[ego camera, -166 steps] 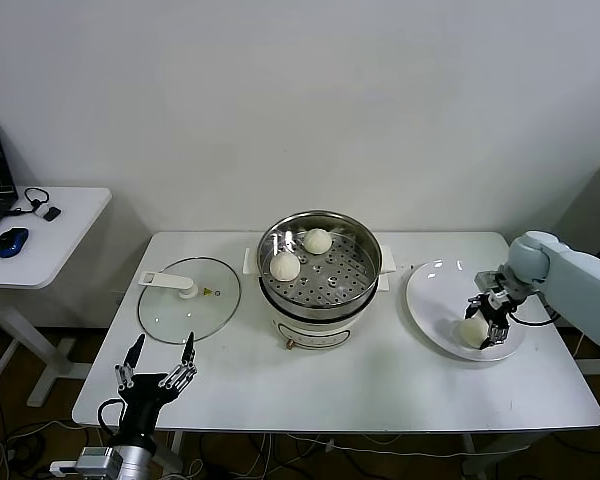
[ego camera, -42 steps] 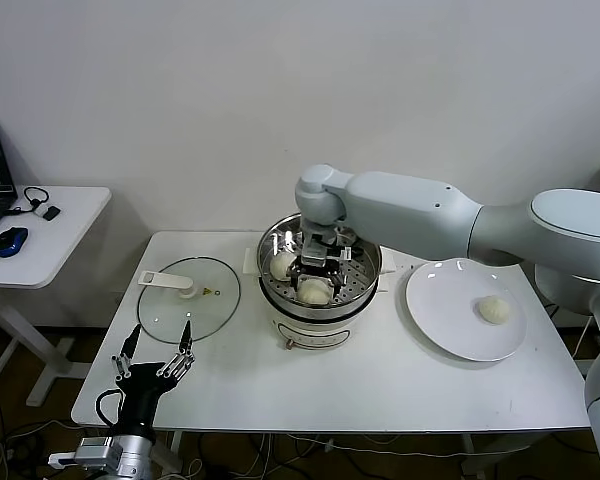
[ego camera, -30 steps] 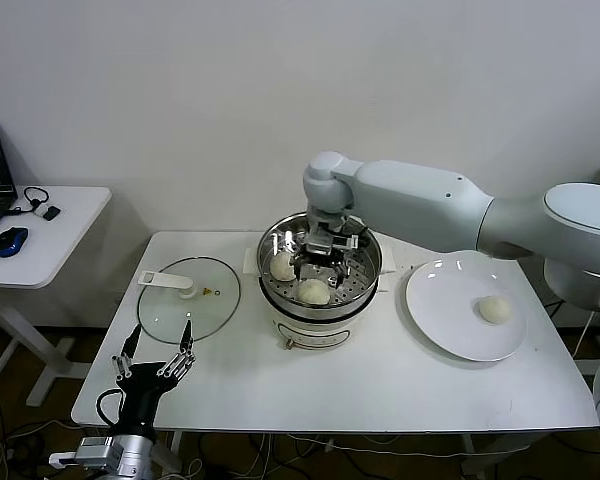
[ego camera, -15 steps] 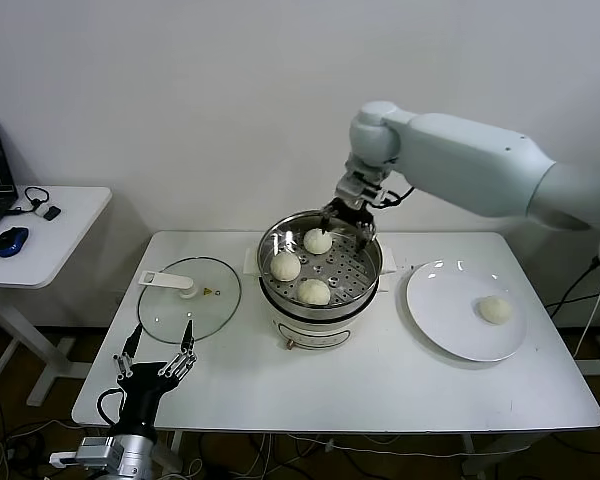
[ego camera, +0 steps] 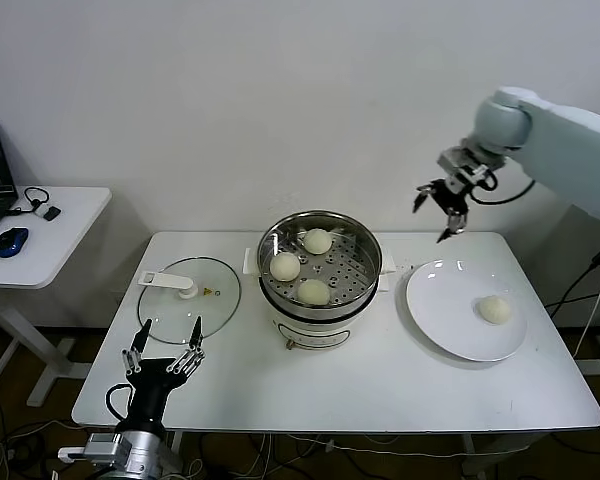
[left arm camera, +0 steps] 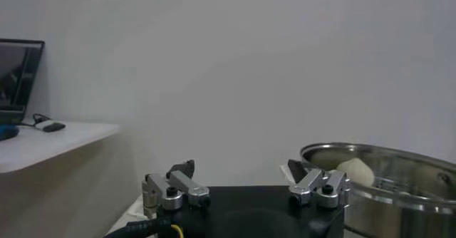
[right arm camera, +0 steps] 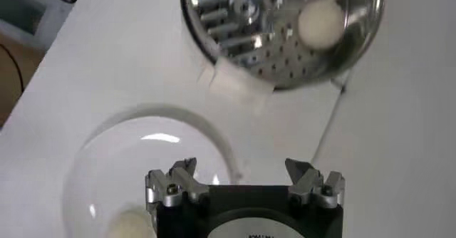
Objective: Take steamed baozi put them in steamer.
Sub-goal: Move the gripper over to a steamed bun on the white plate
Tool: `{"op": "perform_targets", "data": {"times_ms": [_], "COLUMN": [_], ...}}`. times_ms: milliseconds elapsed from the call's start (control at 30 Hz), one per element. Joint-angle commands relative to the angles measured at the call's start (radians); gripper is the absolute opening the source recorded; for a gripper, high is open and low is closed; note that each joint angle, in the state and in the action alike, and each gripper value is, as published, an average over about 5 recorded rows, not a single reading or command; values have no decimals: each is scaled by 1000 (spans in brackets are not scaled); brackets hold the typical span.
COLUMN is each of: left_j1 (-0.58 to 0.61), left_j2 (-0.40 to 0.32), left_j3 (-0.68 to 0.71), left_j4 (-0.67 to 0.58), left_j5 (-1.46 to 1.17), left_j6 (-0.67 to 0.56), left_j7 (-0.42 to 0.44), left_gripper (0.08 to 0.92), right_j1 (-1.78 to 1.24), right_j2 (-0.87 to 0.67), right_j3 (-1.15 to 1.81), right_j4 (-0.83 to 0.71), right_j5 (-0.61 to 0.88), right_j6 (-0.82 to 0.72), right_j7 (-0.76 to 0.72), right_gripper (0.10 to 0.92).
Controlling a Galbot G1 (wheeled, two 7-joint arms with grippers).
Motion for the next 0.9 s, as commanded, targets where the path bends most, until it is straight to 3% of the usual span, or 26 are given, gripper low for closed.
{"op": "perform_targets", "data": {"times_ms": [33,300,500,900], "left_j1": [-3,6,12,19], "left_j2": [5,6,4,5], "left_j3": [9,1,-5,-13], "left_j4": [0,0,1,8], "left_j5": [6,-11,-15,-16], "left_j6": [3,-13,-13,-10], "left_j7": [2,14,14,16], "left_gripper": [823,823,823,823], "right_j1": [-317,-525,-608,-646], "right_j2": [-231,-180,-102,-8], "right_j3": [309,527,666,712], "right_j4": [-91,-207,-285,-371], "right_j5": [-154,-318,-559,-631], "right_j6": [-53,-25,70,90], "right_j7": [7,15,23,27], "right_gripper": [823,823,823,823]}}
